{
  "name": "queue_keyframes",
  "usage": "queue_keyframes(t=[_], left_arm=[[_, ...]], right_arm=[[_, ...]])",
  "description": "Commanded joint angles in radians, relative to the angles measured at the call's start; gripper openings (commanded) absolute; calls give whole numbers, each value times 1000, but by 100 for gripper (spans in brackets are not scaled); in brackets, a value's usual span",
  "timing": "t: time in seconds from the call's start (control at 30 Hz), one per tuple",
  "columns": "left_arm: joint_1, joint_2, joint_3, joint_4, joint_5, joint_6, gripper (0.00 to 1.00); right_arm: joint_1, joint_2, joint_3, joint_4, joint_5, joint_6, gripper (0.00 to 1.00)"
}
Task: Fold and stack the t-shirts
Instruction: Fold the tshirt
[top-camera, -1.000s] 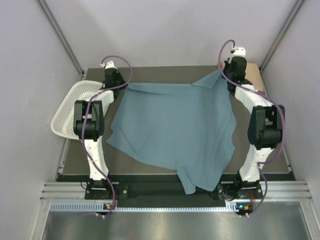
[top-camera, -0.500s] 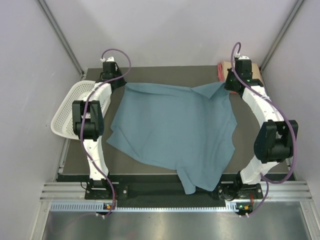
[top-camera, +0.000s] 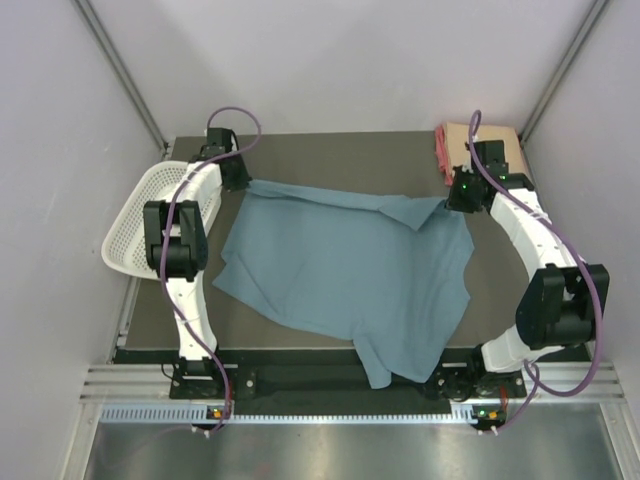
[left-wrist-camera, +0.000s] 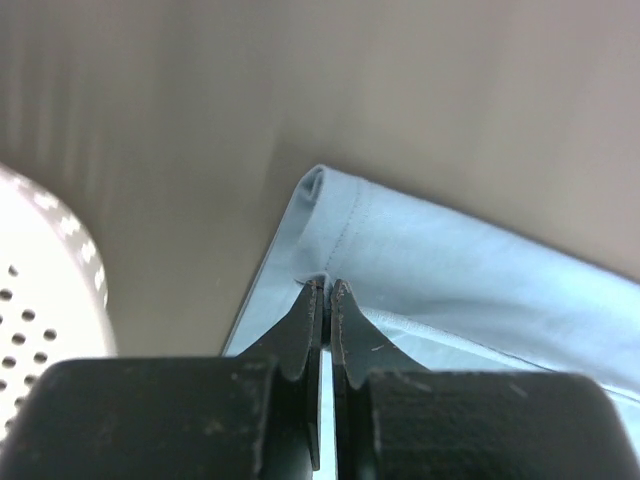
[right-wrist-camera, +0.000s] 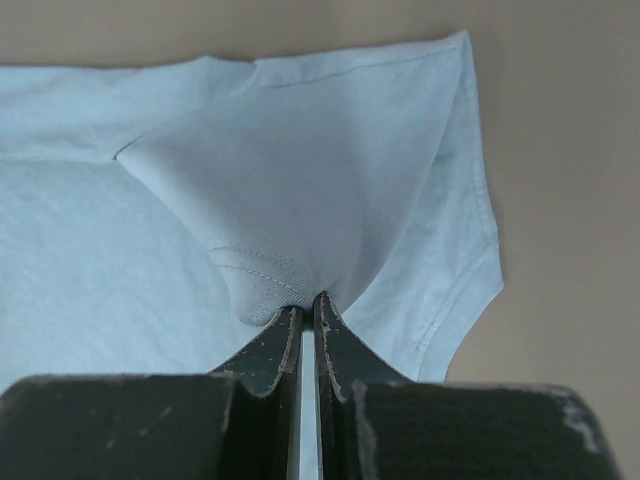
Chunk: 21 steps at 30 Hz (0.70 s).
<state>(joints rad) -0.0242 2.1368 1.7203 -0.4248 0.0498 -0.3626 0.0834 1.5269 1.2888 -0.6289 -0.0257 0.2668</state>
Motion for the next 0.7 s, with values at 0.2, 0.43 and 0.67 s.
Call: queue_keyframes(t=[0.2, 0.43, 0.67], left_arm=[[17, 15, 81, -192, -107, 44, 0], [17, 20, 91, -272, -122, 33, 0], [17, 52, 90, -304, -113, 42, 0]], right_arm=[[10, -83, -35, -120, -31, 26, 0], [12, -137, -98, -138, -48, 2, 0], [10, -160, -177, -149, -77, -17, 0]])
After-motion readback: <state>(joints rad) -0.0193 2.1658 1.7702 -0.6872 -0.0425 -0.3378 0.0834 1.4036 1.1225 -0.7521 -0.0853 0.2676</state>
